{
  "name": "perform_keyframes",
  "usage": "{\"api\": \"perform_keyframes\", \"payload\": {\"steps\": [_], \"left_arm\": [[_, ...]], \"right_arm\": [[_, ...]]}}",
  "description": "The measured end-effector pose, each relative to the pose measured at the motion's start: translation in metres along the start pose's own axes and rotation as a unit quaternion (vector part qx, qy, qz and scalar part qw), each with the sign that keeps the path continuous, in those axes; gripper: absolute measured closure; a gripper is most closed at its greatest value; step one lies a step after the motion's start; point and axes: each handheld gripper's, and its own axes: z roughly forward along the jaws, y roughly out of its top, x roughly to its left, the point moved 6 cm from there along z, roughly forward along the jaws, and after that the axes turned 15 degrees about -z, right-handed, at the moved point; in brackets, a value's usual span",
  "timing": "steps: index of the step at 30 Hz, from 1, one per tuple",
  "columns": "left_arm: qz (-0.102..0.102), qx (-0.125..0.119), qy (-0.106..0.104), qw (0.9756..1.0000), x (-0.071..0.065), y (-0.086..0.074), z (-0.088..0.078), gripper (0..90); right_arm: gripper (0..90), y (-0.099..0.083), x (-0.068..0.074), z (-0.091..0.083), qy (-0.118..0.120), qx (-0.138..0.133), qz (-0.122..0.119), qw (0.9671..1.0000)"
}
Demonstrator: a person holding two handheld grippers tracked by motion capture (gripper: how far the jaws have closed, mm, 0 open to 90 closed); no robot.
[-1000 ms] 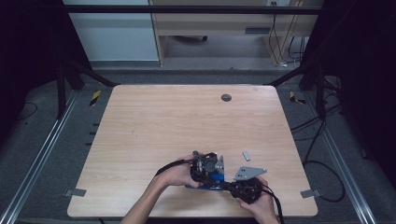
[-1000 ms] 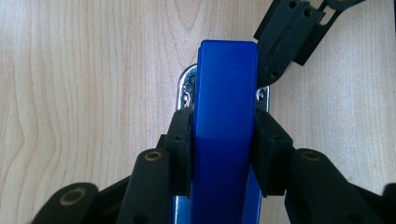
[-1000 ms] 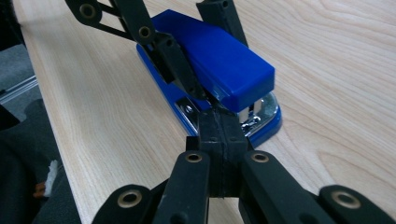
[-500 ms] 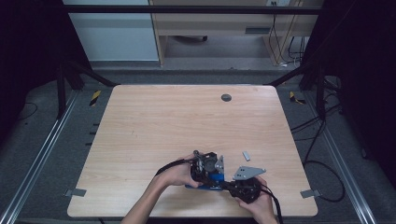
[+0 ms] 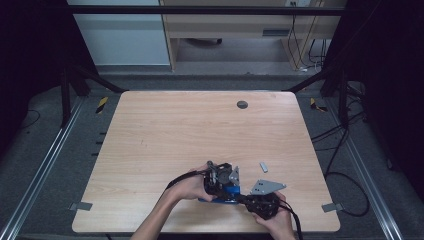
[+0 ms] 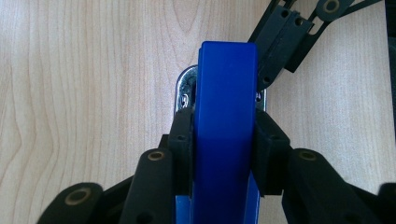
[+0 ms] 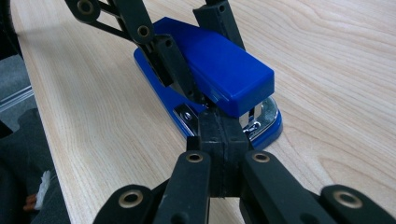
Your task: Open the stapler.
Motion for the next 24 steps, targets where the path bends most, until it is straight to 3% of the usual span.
{"api": "perform_keyframes", "payload": {"steps": [4, 11, 24], "left_arm": [[0.001, 0.0, -0.001, 1.0, 0.0002, -0.0001, -0.0001, 65.1], [0.005, 0.004, -0.002, 1.0, 0.0012, -0.0001, -0.0008, 65.3], [0.005, 0.002, -0.006, 1.0, -0.0001, -0.0005, -0.0018, 65.8]], "right_arm": [[90.0, -0.0002, 0.0006, 0.0005, 0.002, -0.004, 0.022, 0.9998], [90.0, 0.0017, 0.0014, 0.0011, -0.004, 0.008, 0.01, 0.9999], [90.0, 0.0026, 0.0012, 0.0008, -0.002, 0.018, 0.013, 0.9998]]}}
